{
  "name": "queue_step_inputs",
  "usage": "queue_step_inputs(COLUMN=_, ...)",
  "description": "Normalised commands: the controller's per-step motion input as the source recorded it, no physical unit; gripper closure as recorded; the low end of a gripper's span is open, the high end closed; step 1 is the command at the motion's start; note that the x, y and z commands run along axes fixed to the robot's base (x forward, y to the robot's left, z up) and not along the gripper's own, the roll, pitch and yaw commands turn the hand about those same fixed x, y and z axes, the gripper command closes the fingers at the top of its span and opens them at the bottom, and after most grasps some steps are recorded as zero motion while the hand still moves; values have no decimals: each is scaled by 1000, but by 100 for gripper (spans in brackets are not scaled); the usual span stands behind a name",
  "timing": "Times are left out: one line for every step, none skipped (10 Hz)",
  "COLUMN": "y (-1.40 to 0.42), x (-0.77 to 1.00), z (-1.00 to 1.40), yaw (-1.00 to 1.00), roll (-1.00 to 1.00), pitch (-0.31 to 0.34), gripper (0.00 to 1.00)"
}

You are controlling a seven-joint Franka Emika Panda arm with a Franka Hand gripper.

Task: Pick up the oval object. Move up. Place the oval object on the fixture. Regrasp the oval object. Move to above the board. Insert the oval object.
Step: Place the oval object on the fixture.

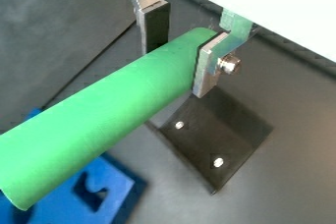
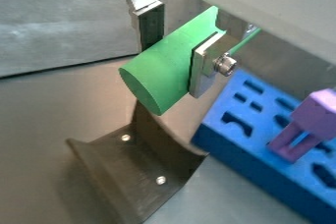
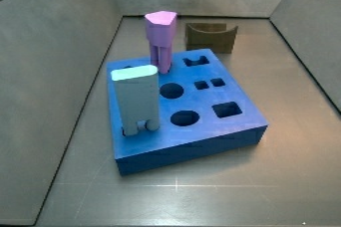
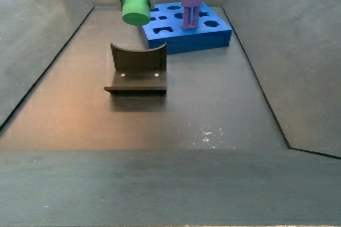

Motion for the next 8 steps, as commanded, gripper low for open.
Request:
queue_step_inputs(y=52, x=79, z=-4, yaw=-147, roll=-409, pitch=120, gripper=100)
queue_step_inputs(y=34, x=78, z=-1, yaw=-128, roll=-240, pitch=85, gripper=100)
queue_step_inputs(y=69, x=116, z=-1000, yaw=-158, roll=-1000, pitch=-12, gripper=100)
queue_step_inputs(y=75, x=119, z=-1000, yaw=-155, roll=-1000, pitch=-23, gripper=100)
queue_step_inputs(y=83, x=128, z=-1000, yaw=-145, roll=-1000, pitch=-10, gripper=100)
queue_step_inputs(y=83, x=139, z=-1000, yaw=-138, roll=-1000, pitch=8, gripper=100)
queue_step_inputs(y=91, x=150, z=-1000, yaw=-134, roll=-1000, pitch=22, gripper=100)
queue_step_inputs(y=102, x=163, z=-1000, yaw=-135, roll=-1000, pitch=31, gripper=100)
